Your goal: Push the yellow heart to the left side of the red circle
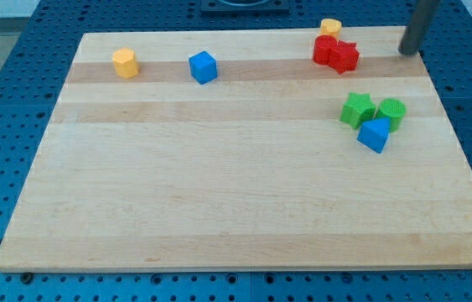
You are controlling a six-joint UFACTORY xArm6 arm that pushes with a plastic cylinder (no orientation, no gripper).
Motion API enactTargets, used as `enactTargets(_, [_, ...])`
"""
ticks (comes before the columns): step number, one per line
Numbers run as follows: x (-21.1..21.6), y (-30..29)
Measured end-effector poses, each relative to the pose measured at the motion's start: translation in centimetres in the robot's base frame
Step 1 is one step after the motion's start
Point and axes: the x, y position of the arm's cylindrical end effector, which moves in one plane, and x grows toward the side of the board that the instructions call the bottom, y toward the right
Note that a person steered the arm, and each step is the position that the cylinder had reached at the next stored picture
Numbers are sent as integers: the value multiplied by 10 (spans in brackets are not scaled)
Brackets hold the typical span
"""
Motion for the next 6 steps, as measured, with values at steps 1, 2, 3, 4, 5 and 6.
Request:
enactTargets(1, [-32,-41])
enactTargets(2, [-32,-123])
enactTargets(3, [-31,-216])
enactTargets(4, [-22,-210])
enactTargets(5, [-18,-182])
enactTargets(6, [6,-182])
